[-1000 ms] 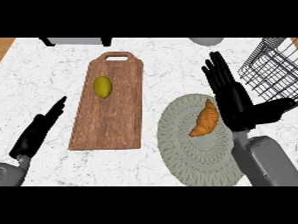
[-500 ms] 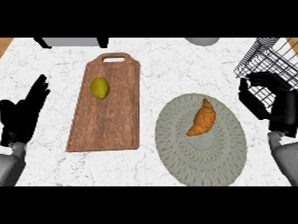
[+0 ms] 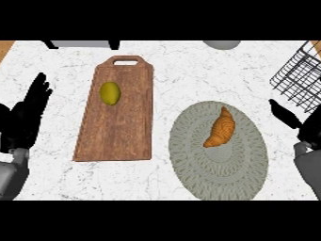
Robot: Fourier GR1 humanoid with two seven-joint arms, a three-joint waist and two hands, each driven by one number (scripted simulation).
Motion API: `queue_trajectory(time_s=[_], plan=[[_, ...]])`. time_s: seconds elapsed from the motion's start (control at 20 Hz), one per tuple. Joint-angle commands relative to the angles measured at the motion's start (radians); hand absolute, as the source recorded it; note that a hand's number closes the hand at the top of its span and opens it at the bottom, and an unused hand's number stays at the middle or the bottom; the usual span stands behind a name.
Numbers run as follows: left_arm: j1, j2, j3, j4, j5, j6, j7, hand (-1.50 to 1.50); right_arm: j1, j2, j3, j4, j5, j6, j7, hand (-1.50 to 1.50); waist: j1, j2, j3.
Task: Pick the croissant from the placemat and place it in the basket
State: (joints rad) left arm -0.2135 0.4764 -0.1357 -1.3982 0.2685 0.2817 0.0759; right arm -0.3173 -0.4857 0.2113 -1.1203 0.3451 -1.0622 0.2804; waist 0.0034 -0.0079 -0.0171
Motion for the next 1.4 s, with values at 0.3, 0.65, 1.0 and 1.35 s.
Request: queue_trajectory(time_s=[0.3, 0.65, 1.0, 1.35], plan=[[0.008, -0.015, -0.020, -0.012, -0.014, 0.009, 0.008, 0.00, -0.010, 0.036, 0.132, 0.137, 0.087, 0.324, 0.462, -1.50, 0.011, -0.009, -0.007], [-0.001, -0.008, 0.004, -0.006, 0.001, 0.009, 0.022, 0.00, -0.163, 0.063, 0.233, -0.009, 0.135, 0.578, 0.848, -1.50, -0.004, -0.026, -0.001], [0.056, -0.025, 0.002, -0.024, -0.015, 0.035, 0.004, 0.00, -0.287, 0.066, 0.277, -0.231, 0.269, 0.718, 1.202, -1.50, -0.033, -0.026, 0.008], [0.014, -0.027, 0.030, -0.013, -0.015, 0.029, -0.005, 0.00, -0.197, 0.182, 0.211, -0.342, 0.426, 0.764, 1.206, -1.50, -0.046, -0.008, 0.013]])
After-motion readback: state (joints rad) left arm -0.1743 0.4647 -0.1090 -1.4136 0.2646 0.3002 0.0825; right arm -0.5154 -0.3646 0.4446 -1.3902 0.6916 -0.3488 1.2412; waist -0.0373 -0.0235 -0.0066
